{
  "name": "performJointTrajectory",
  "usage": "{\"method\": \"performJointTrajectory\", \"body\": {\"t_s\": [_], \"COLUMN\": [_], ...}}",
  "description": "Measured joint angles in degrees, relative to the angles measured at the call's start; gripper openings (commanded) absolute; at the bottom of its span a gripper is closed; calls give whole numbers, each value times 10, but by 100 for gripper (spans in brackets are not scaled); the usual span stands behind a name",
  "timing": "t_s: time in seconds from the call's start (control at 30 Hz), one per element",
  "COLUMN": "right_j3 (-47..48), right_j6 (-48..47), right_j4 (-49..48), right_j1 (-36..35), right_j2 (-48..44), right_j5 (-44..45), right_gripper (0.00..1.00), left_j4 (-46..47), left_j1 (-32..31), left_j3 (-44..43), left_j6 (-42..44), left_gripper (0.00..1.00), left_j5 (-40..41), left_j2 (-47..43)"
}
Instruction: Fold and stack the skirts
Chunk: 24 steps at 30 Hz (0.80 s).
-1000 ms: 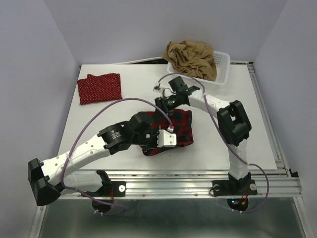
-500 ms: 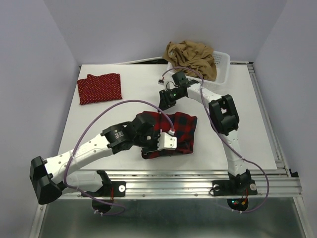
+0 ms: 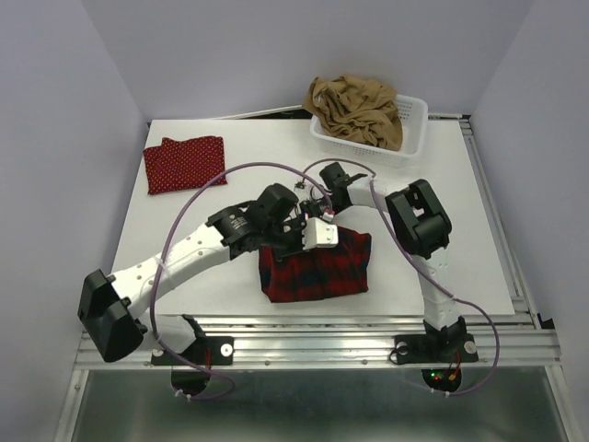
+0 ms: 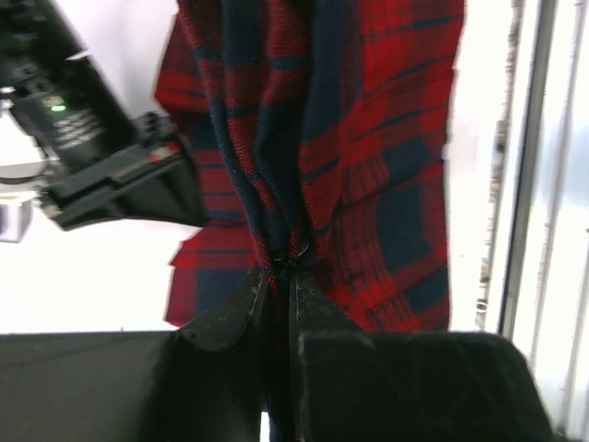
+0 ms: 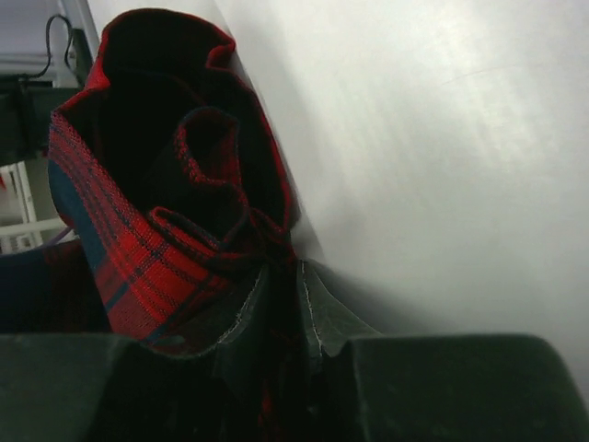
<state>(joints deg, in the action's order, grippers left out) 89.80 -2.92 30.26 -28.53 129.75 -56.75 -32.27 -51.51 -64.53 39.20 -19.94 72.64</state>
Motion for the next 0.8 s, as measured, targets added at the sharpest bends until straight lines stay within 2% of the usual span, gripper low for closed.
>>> {"method": "performJointTrajectory", "body": {"t_s": [0.23,0.47,0.67,0.8], "right_j3": [-27,-36,-36,-35], "right_j6": [14,23,39,49], "right_j4": [-9,-14,-16,-21], "right_j1": [-24,-25,-25,-25], "right_j2": [-4,-5,-5,-3], "right_j5": [-33,-46,-54,-58], "right_gripper": [24,24,22,17], "left_j4": [29,75,162,222], "left_j1": [52,66,66,66], "left_j3": [-9,-7,46,81], "left_j6": [43,73,90,92], "left_gripper": [0,1,2,4], "left_j5": [0,7,45,70], "left_j2": [67,117,126,130]}}
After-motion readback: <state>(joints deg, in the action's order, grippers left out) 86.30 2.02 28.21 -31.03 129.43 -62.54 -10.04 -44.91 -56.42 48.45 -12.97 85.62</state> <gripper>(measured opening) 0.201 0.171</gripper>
